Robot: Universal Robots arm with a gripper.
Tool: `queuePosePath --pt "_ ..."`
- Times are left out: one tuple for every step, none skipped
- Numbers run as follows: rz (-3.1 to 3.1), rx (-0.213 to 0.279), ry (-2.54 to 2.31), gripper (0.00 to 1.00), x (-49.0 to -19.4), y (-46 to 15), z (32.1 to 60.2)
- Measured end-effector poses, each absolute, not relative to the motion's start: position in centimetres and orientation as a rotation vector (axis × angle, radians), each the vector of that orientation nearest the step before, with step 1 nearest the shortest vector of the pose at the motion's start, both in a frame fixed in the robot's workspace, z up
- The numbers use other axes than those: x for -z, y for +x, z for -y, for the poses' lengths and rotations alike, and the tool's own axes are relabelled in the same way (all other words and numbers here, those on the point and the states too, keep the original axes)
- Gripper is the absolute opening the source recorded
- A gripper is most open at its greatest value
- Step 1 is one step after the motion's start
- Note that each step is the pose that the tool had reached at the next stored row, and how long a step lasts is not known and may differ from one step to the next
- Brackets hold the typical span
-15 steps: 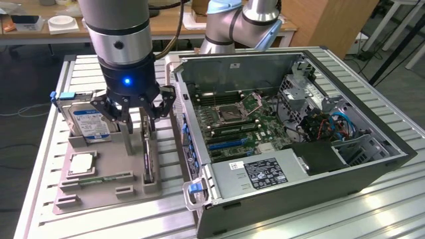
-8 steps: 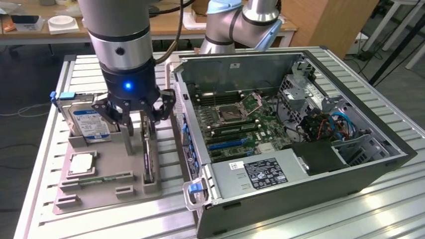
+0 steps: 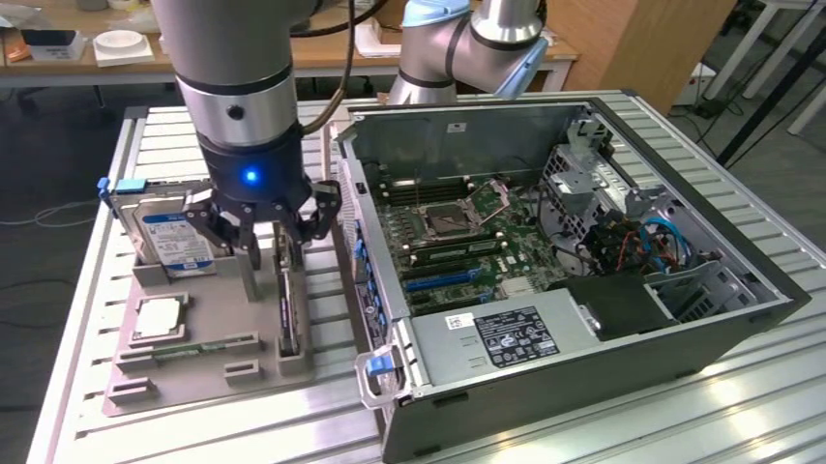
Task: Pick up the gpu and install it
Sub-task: 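Pick up the gpu and move the gpu toward the slot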
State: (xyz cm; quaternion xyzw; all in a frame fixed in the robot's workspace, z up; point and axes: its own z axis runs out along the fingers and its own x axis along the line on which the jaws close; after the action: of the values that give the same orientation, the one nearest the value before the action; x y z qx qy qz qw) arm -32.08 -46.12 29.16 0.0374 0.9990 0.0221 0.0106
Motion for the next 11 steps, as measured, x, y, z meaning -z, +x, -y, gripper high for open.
queuePosePath --pt "-3.117 -0.069 0.117 0.49 -29.0 -32.1 46.1" --pt "-3.117 -0.069 0.117 0.49 -28.9 -32.1 46.1" --pt "-3.117 -0.069 0.117 0.49 -28.8 -32.1 46.1" --pt "-3.117 -0.069 0.117 0.49 -28.7 -32.1 46.1" --pt "-3.117 -0.069 0.117 0.49 -28.6 -32.1 46.1" --pt "-3.117 -0.069 0.117 0.49 -28.5 -32.1 46.1" --pt "-3.117 -0.069 0.117 0.49 -28.3 -32.1 46.1" --pt "-3.117 -0.069 0.117 0.49 -28.2 -32.1 46.1" --pt "-3.117 -0.069 0.117 0.49 -28.1 -32.1 46.1" --pt "-3.117 -0.069 0.117 0.49 -28.0 -32.1 46.1" --pt "-3.117 -0.069 0.117 0.49 -27.9 -32.1 46.1"
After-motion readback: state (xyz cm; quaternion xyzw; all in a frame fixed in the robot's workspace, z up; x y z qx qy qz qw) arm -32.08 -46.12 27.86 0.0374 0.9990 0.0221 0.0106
